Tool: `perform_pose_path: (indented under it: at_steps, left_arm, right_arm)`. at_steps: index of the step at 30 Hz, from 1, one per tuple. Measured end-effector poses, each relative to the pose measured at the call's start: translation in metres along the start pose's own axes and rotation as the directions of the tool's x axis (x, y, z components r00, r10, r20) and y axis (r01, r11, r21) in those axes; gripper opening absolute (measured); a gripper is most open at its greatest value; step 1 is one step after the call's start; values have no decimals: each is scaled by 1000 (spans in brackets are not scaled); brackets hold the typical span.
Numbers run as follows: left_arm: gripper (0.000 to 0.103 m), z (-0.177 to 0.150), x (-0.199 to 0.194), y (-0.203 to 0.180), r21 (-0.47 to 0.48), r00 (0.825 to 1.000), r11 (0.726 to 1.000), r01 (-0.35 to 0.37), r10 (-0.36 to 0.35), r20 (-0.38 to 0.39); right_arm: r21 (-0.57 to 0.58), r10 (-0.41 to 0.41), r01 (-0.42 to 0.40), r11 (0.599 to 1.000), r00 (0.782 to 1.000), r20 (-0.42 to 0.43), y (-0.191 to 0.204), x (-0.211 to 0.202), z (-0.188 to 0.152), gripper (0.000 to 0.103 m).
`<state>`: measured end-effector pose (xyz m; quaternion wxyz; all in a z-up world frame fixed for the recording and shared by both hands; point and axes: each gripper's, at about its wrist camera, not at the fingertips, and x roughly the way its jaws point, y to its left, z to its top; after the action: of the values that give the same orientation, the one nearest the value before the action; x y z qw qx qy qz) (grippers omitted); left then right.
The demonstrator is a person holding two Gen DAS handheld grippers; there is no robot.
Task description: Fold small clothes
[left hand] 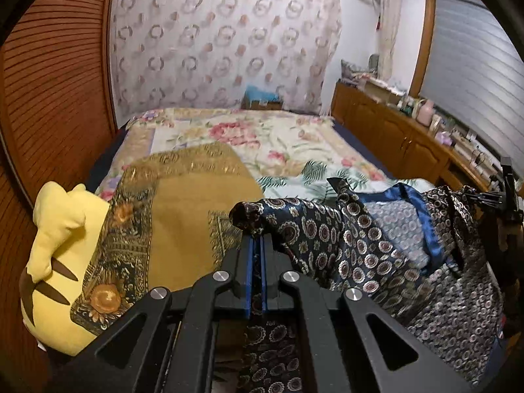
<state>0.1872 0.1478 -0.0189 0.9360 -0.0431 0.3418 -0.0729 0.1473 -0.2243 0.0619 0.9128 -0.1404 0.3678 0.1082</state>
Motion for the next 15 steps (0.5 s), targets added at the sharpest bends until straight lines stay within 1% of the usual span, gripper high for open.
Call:
perform_pose_path:
  at_steps: [1, 3, 4, 5, 7, 8, 9, 11, 13, 14, 15]
  left_arm:
    - [4, -2, 2, 0, -5, 1000, 1000, 4, -4, -14]
    - [6, -3, 2, 1, -11, 999, 1000, 8, -8, -35]
    - [8, -4, 0, 1, -10, 999, 1000, -2, 2, -36]
    - [8, -6, -3, 0, -8, 999, 1000, -11, 10, -32]
    - [9, -7, -10, 0, -8, 1000, 1000, -10, 9, -23]
    - [11, -7, -14, 0, -8, 1000, 1000, -10, 10, -21]
    - [15, -7, -16, -1, -3, 1000, 1000, -14, 14, -17]
    - [23, -5, -24, -4, 14, 1000, 1000, -27, 27, 1]
    - [31, -2, -31, -7, 31, 999, 999, -27, 27, 19]
    - [42, 0, -35, -9, 37, 999, 999, -26, 25, 30]
    - [48, 0, -38, -11, 43, 999, 999, -24, 22, 42]
  right_arm:
    - [6, -8, 8, 1000, 1000, -17, 5, 6, -1, 6]
    - [12, -41, 41, 999, 998, -42, 12, 12, 1, 18]
    - [15, -52, 53, 998, 997, -55, 17, 16, 5, 19]
    - [18, -44, 46, 999, 997, -66, 22, 17, 8, 19]
    - [11, -35, 35, 999, 998, -57, 30, 15, 11, 21]
    - [11, -37, 38, 999, 998, -49, 20, 15, 17, 26]
    - [15, -38, 39, 999, 998, -41, 16, 9, 18, 32]
    - [34, -27, 28, 999, 999, -26, 8, 3, 18, 38]
    - [44, -3, 4, 999, 1000, -22, 13, -4, 22, 38]
    - [37, 16, -16, 999, 1000, -13, 21, -6, 25, 38]
    - [32, 30, -30, 999, 1000, -6, 12, -8, 21, 38]
